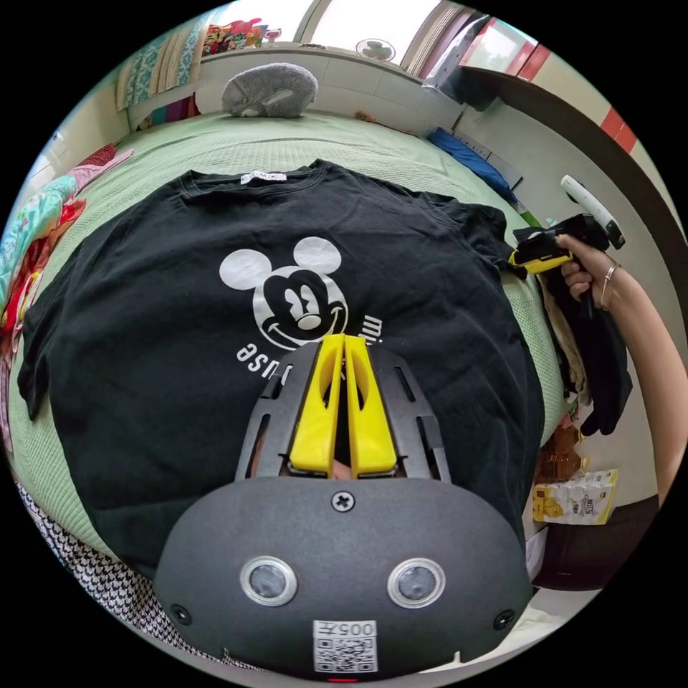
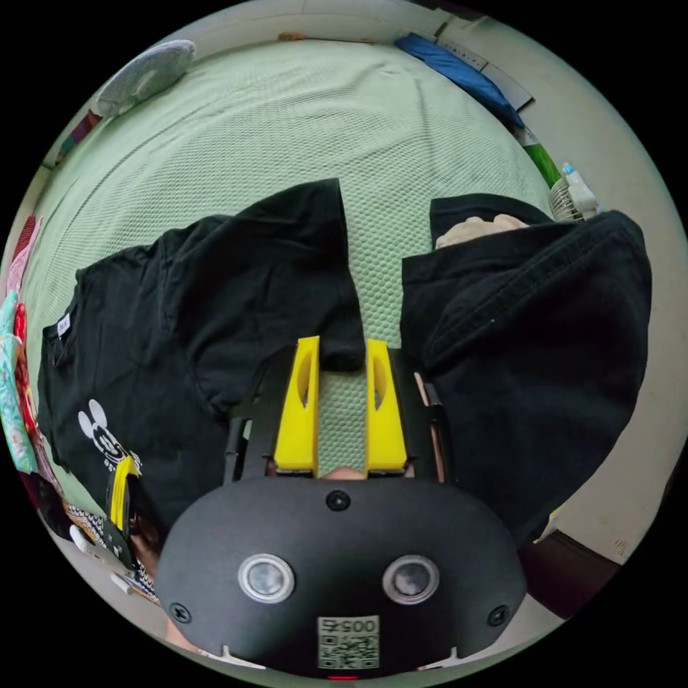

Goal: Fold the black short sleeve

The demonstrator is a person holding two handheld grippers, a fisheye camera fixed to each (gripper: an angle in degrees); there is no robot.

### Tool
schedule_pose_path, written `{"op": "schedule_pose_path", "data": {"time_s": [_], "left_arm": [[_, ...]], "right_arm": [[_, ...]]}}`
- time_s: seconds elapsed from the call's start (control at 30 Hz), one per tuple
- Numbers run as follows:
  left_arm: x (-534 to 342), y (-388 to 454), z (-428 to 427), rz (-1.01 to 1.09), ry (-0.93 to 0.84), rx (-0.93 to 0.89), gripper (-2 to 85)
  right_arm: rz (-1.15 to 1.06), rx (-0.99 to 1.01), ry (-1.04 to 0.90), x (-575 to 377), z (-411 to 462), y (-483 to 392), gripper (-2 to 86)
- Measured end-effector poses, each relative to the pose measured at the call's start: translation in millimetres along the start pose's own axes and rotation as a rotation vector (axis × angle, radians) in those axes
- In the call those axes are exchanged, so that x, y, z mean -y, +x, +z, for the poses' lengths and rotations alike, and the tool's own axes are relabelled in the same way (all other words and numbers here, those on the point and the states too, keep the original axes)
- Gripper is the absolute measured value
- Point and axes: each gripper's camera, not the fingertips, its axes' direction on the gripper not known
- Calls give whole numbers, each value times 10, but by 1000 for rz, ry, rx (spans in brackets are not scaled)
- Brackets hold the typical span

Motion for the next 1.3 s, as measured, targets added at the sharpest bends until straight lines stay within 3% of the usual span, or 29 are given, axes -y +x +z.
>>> {"op": "schedule_pose_path", "data": {"time_s": [0.23, 0.53, 0.77, 0.87, 1.0, 1.07, 1.17, 1.3], "left_arm": [[2, -57, -179, -1, -2, -2, -6], [4, -202, -443, -21, -2, -48, -6], [-9, -322, -724, -33, 9, -96, -6], [-99, -413, -1129, -65, 38, -82, -6], [-391, -611, -1753, -42, 59, 3, -7], [-665, -873, -1915, -85, -53, 90, -7], [-1098, -1206, -1978, -139, -168, 155, -7], [-1463, -1475, -2137, -205, -126, 25, -7]], "right_arm": [[20, 73, 15, -339, -36, 14, -5], [17, 142, 129, -1007, -48, 82, 18], [-251, 192, 371, -2154, -302, -475, 47], [-374, 211, 351, -2713, -189, -823, 45], [-404, 89, 274, -3211, 143, -1062, 25], [-411, -16, 320, -3533, 326, -1062, 8], [-327, -5, 290, -3881, 389, -952, 15], [-232, 89, 207, -4246, 475, -794, 18]]}}
